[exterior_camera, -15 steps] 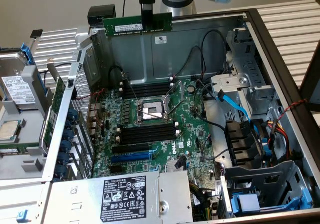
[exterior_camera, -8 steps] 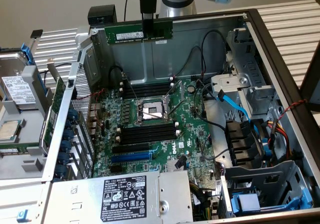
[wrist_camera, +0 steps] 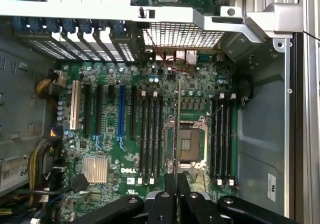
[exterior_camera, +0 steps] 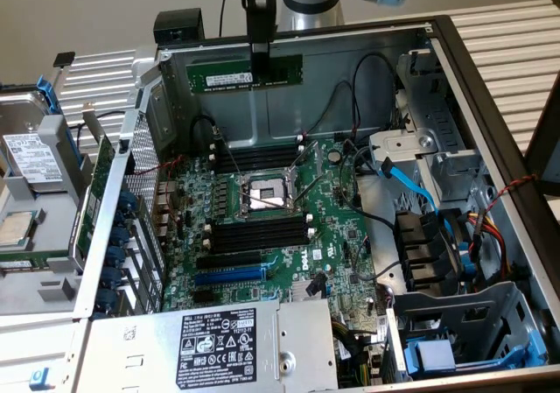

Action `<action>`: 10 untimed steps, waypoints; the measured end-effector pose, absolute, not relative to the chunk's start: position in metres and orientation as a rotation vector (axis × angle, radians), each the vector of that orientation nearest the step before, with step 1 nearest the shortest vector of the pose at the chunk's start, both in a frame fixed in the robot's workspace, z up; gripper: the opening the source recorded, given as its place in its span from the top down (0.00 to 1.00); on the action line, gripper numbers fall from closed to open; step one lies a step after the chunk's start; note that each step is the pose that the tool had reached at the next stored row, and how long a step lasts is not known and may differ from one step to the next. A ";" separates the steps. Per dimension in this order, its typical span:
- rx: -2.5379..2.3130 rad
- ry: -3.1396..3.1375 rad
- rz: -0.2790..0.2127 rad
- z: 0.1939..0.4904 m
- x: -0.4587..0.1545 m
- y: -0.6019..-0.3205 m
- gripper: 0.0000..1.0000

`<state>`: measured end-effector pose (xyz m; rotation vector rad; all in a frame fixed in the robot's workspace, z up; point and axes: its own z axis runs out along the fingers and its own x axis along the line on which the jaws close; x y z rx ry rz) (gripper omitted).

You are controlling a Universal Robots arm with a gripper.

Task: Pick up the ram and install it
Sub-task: 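Insert the ram into the slot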

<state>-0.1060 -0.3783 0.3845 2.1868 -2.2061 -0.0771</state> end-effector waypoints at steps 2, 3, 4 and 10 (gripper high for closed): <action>2.187 -2.206 -0.077 0.381 -0.106 -0.380 0.87; 2.187 -2.206 -0.077 0.381 -0.106 -0.381 0.87; 2.187 -2.206 -0.077 0.380 -0.106 -0.382 0.87; 2.187 -2.206 -0.077 0.371 -0.106 -0.388 0.87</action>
